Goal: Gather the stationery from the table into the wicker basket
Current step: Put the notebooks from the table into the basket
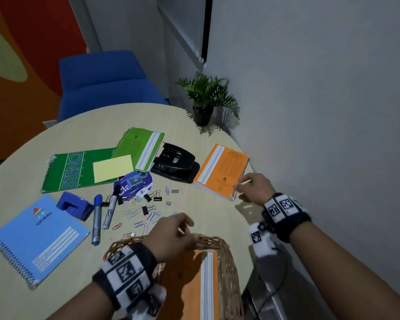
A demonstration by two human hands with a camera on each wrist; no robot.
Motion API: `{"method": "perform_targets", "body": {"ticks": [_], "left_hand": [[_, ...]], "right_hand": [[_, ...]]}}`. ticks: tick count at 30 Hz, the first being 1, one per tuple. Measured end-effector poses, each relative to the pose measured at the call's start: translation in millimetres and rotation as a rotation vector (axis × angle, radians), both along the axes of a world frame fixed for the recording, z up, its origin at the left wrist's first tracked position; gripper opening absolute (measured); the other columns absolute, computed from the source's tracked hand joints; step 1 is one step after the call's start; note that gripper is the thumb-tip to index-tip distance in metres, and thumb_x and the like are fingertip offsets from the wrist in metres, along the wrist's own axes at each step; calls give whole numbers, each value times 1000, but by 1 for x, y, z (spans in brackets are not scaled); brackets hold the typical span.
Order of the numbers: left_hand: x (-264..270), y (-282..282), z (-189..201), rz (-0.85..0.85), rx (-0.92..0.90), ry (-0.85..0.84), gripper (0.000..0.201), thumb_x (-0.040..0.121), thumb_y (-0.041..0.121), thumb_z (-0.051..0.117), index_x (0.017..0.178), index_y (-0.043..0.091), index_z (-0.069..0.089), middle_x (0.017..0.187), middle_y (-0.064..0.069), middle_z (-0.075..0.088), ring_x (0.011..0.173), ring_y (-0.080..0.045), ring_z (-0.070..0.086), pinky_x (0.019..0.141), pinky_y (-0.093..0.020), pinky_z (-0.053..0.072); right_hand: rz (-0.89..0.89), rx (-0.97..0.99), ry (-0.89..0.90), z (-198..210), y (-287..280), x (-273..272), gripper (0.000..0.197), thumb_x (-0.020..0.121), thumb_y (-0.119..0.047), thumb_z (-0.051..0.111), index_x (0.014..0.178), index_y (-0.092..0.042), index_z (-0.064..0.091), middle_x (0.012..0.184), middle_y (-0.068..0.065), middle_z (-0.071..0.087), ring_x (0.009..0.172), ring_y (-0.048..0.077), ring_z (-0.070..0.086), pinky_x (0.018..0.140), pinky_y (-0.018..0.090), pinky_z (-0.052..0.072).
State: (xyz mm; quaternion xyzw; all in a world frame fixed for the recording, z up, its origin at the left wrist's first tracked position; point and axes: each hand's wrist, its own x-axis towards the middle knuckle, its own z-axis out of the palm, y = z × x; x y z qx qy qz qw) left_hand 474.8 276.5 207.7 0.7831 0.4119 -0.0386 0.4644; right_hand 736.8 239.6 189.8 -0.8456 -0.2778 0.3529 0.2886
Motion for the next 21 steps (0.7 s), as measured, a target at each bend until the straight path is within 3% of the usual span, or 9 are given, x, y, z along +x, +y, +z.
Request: {"method": "perform_targets", "body": {"ticks": [2,4,6,8,11,14,16,18,21], "left_hand": [[47,24,1,80,-27,-113,15,88,29,63,98,18,60,89,4,63,80,-10,60,69,-22,49],[89,47,-11,129,-63,-118,13,88,30,62,89,17,59,89,-2,63,82,-18,59,79,-34,51],[119,69,-32,142,-47,-27,16,89,32,61,86,16,58,99,-8,66,94,-23,62,86,-34,48],[137,85,-51,146,-19,79,23,89,35,59,98,14,61,115,-10,66,108,-26,61,93,-32,47],[154,101,-68,127,15,227,53,91,38,55,133,7,48,141,-10,49,127,-27,49,105,-35,41],[165,108,-78,88,68,350,61,92,42,50,141,8,38,146,-12,40,133,-29,41,109,-40,36],[171,104,-80,92,124,402,57,91,42,52,136,8,44,141,-14,46,128,-30,45,107,-41,38],[175,99,-83,111,148,383,51,88,41,56,128,9,50,134,-15,52,123,-30,49,103,-40,42],[177,89,-80,96,159,328,26,86,41,59,93,16,58,124,-15,60,114,-30,56,94,-36,47]], "right_hand": [[-59,-103,-35,-25,23,20,24,77,-29,73,84,-7,63,85,11,68,79,29,67,77,39,57],[-55,-213,-88,-42,33,26,36,80,-41,68,82,-5,62,84,13,64,76,27,58,67,34,49],[-40,-242,-100,-55,37,23,46,80,-51,62,92,-7,66,89,11,64,69,24,54,59,29,41],[-76,-207,-72,-72,41,20,45,69,-52,69,82,-9,65,81,9,65,66,23,59,56,26,44],[-147,-236,-39,-94,50,22,40,59,-37,84,84,-9,68,91,9,73,78,26,69,69,34,58],[-185,-234,-19,-93,52,22,26,61,-27,82,68,-9,64,88,12,73,79,27,70,71,38,60],[-207,-226,-7,-84,47,18,32,65,-22,78,57,-12,49,83,12,69,80,27,68,71,34,58],[-204,-214,-36,-84,43,15,38,73,-18,72,60,-11,38,94,13,66,91,31,65,69,30,51],[-189,-177,-37,-90,36,10,22,75,-18,64,85,-6,49,110,15,64,97,32,64,66,28,48]]}}
